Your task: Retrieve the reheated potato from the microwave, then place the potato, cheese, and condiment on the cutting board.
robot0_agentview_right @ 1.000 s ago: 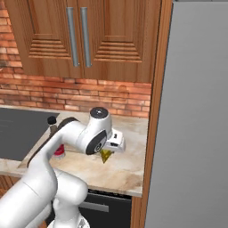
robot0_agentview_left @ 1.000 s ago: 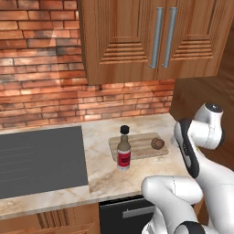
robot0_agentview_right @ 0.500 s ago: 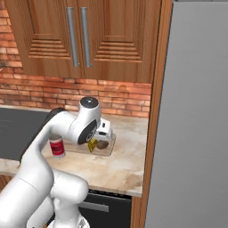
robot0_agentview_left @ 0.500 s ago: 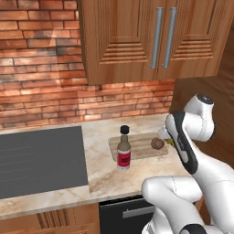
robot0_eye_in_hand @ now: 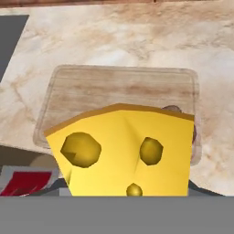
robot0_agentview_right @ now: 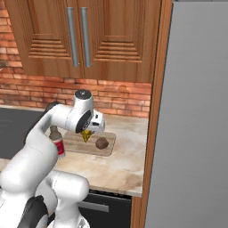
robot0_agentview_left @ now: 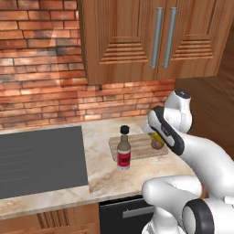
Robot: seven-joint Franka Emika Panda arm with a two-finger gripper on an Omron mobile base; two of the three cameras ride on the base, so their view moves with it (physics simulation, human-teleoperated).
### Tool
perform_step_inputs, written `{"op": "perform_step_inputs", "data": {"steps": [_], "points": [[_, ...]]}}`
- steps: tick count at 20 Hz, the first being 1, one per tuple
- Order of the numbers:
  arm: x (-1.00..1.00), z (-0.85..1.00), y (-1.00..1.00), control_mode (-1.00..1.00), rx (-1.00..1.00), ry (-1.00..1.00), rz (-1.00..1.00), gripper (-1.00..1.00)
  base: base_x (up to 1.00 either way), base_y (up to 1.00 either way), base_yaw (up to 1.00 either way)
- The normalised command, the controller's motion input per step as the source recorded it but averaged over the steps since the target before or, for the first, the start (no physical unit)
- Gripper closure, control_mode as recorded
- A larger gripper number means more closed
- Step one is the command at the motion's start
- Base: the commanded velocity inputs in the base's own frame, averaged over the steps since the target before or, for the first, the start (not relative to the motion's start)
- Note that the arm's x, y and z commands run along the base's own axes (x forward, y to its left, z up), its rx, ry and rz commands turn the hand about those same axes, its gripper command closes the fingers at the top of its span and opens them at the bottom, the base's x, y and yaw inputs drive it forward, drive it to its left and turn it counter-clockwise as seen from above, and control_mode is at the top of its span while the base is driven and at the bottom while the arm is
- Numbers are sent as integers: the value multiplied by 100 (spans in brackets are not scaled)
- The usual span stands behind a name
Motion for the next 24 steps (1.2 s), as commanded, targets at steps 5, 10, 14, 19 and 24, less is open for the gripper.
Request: {"op": "perform_step_inputs", "data": {"steps": [5,10,14,19,24], "points": [[44,-9,24,-100,3,8,3,100,0,0,0],[35,-36,19,-100,1,9,4,100,0,0,0],[30,-40,6,-100,0,4,4,100,0,0,0],[21,-26,0,-100,1,0,4,100,0,0,0],[15,-26,1,-100,3,2,6,100,0,0,0]]}}
